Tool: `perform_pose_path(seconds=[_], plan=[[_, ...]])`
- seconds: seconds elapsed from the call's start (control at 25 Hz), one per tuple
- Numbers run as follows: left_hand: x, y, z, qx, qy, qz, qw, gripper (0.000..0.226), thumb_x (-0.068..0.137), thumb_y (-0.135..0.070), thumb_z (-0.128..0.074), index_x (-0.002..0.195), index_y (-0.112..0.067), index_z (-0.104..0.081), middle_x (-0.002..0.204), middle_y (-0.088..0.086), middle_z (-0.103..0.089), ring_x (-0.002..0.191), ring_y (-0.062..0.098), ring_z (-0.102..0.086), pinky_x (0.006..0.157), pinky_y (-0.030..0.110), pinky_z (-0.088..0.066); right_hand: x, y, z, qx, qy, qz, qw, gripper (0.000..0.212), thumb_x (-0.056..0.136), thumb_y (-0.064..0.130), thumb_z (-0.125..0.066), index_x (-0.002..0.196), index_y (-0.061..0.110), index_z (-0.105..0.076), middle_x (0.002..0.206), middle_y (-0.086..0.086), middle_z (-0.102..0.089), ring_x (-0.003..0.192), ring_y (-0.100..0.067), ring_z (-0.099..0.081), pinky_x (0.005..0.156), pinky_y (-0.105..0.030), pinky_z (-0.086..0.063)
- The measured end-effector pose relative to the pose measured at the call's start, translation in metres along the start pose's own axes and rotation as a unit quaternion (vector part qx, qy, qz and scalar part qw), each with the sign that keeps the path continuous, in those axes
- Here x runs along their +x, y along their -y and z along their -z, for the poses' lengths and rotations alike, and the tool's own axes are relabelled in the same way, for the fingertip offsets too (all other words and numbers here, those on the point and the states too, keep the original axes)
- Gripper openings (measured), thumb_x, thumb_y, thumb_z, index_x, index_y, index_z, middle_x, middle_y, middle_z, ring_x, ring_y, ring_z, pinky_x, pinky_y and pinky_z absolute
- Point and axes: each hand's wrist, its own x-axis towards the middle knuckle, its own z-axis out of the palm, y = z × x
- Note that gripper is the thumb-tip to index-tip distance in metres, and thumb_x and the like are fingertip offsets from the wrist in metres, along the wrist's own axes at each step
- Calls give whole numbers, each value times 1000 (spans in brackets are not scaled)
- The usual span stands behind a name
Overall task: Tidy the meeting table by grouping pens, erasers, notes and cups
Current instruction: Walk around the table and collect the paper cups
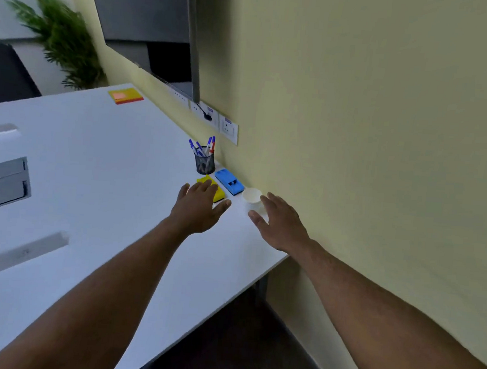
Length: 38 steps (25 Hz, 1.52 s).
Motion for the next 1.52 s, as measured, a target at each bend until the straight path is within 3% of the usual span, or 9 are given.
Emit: perform_pose_path(seconds=[0.16, 0.4, 0.52, 0.72, 1.0, 1.2, 1.28, 1.36, 1.52], plan=[[24, -11, -43, -7, 64, 64, 996, 72, 96, -60, -34, 150, -13, -29, 160, 9, -22, 146, 26, -23, 119, 47, -17, 60, -42, -27, 17, 72, 22, 997, 67, 96, 52, -43, 150, 15, -26, 160, -5, -18, 146, -23, -18, 116, -41, -21], [25, -15, -129, -40, 252, 162, 953, 86, 91, -60, -48, 155, -15, -12, 164, 6, 6, 150, 29, -2, 118, 51, -21, 117, -77, -71, 27, 111, 46, 992, 64, 91, 31, -60, 145, 13, -33, 153, -3, -32, 129, -28, -38, 101, -42, -41], [18, -5, -157, -32, 332, 182, 925, 94, 89, -61, -52, 155, -19, 0, 161, 3, 20, 150, 30, 8, 117, 55, -17, 137, -79, -80, 34, 107, 65, 992, 64, 89, 26, -63, 144, 13, -34, 151, -1, -35, 123, -29, -43, 96, -42, -45], [6, -5, -191, -67, 373, 219, 899, 107, 84, -58, -63, 153, -25, 13, 158, 0, 30, 148, 29, 17, 116, 57, -17, 171, -97, -98, 16, 105, 56, 993, 54, 91, 19, -57, 142, 13, -39, 146, -3, -43, 122, -28, -46, 94, -42, -46], [-5, -5, -203, -93, 332, 242, 907, 107, 83, -61, -60, 153, -29, 14, 157, -2, 31, 147, 27, 22, 118, 55, -7, 192, -101, -111, -30, 115, 55, 991, 27, 93, 12, -51, 118, 14, -60, 118, -5, -62, 107, -29, -54, 77, -39, -50], [-10, -9, -201, -123, 301, 267, 907, 101, 87, -55, -60, 154, -25, 9, 161, -2, 22, 149, 25, 13, 119, 52, -11, 195, -91, -110, -41, 103, 71, 991, 22, 95, 15, -50, 112, 8, -62, 108, -10, -65, 100, -32, -57, 74, -37, -48], [-7, -8, -193, -165, 240, 307, 906, 98, 88, -53, -60, 155, -21, 6, 163, -1, 12, 150, 23, 4, 120, 47, -15, 189, -77, -108, 29, 92, 72, 993, 24, 95, 17, -53, 115, 6, -62, 107, -12, -66, 100, -32, -60, 78, -38, -50], [-3, -7, -187, -188, 172, 326, 910, 97, 88, -52, -60, 155, -20, 3, 164, 1, 3, 150, 21, -3, 121, 41, -16, 179, -57, -109, 117, 129, 61, 983, 26, 94, 22, -56, 116, 9, -63, 107, -10, -67, 98, -29, -62, 78, -34, -51], [-11, -6, -168, -172, 27, 343, 923, 103, 82, -55, -65, 155, -19, -1, 164, 3, -6, 150, 19, -9, 120, 38, -17, 160, -13, -116, 191, 254, 85, 944, 23, 94, 32, -58, 109, 16, -64, 97, -2, -66, 80, -13, -58, 57, -19, -40]])
